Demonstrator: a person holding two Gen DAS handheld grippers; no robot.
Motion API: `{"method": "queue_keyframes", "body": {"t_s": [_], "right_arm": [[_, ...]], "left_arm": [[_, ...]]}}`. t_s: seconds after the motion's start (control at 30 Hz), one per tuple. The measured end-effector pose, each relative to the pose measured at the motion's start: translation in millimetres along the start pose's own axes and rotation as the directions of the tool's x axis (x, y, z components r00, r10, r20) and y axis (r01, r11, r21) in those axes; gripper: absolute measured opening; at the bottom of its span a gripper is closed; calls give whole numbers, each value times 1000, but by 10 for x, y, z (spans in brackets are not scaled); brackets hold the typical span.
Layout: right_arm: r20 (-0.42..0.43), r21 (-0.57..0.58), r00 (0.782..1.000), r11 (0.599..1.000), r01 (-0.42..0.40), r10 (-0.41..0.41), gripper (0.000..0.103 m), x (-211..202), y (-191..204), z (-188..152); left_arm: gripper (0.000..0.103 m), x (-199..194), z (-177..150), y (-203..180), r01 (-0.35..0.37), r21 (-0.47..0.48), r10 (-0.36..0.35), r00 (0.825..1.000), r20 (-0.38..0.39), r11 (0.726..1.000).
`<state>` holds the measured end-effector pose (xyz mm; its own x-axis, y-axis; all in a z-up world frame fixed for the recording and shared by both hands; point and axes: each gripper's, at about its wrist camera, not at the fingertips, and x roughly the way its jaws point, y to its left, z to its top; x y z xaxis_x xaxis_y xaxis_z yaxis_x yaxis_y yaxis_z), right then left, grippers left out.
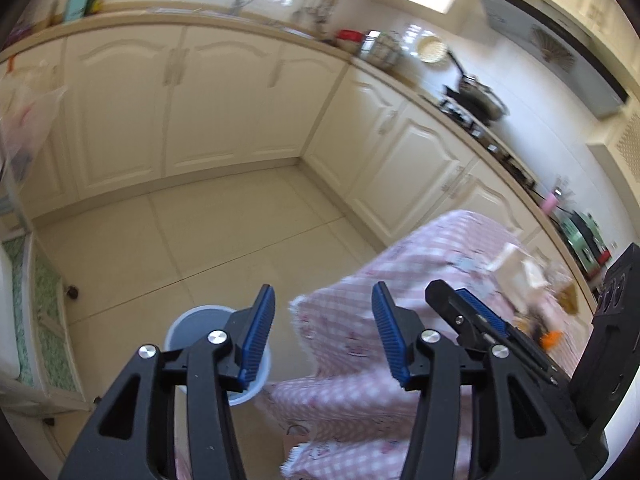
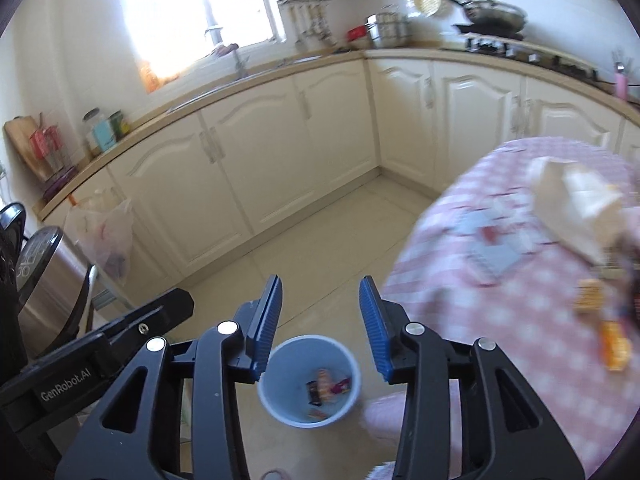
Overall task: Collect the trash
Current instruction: 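Move both tools back over the table toward the orange peels, then grasp an orange peel with the left tool while the right tool grasps another peel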
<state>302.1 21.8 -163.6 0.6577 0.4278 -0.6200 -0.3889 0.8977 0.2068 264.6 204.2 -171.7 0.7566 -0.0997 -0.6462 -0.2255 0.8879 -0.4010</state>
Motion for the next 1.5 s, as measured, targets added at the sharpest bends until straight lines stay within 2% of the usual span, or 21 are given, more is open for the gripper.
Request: {"method": "queue_keyframes", "body": {"t_s": [0.2, 0.37, 0.5, 0.63, 0.8, 1.1, 1.13, 1.23, 1.3, 1.37, 1.4, 1.5], "right_arm": [[72, 52, 992, 994, 100, -103, 43, -577, -543, -29], [102, 116, 973, 974, 194, -206, 45, -1001, -1091, -114], [101, 170, 958, 953, 250, -269, 46, -1233, -1490, -235], [80, 215, 951, 937, 276, -299, 46, -1333, -1804, -363], [54, 252, 951, 926, 281, -303, 48, -1347, -2027, -428], [26, 276, 960, 925, 260, -277, 50, -1291, -2294, -409], [24, 277, 961, 925, 258, -275, 50, -1283, -2295, -401], [22, 273, 964, 929, 250, -266, 50, -1261, -2276, -374], [24, 268, 965, 931, 246, -262, 50, -1247, -2257, -354], [29, 262, 965, 934, 244, -260, 50, -1238, -2232, -336], [31, 256, 966, 936, 241, -257, 50, -1229, -2215, -321], [34, 240, 968, 942, 233, -248, 50, -1181, -2157, -274]], "left_arm": [[51, -53, -163, -801, 92, 120, -90, 996, -23, 988], [52, 17, -386, -1487, 185, 210, -169, 981, -94, 960], [52, 167, -597, -1926, 232, 261, -195, 967, -161, 937], [52, 360, -754, -2208, 257, 282, -198, 955, -221, 924], [52, 592, -895, -2443, 249, 316, -165, 949, -270, 915], [52, 910, -947, -2585, 210, 342, -109, 950, -293, 916], [50, 926, -939, -2596, 212, 345, -109, 950, -294, 914], [28, 994, -925, -2631, 205, 360, -98, 951, -294, 910], [27, 987, -920, -2621, 207, 366, -102, 953, -286, 907], [7, 949, -908, -2583, 216, 349, -118, 952, -282, 912], [7, 921, -896, -2553, 235, 332, -139, 948, -287, 914], [7, 829, -868, -2512, 226, 346, -138, 955, -261, 911]]}}
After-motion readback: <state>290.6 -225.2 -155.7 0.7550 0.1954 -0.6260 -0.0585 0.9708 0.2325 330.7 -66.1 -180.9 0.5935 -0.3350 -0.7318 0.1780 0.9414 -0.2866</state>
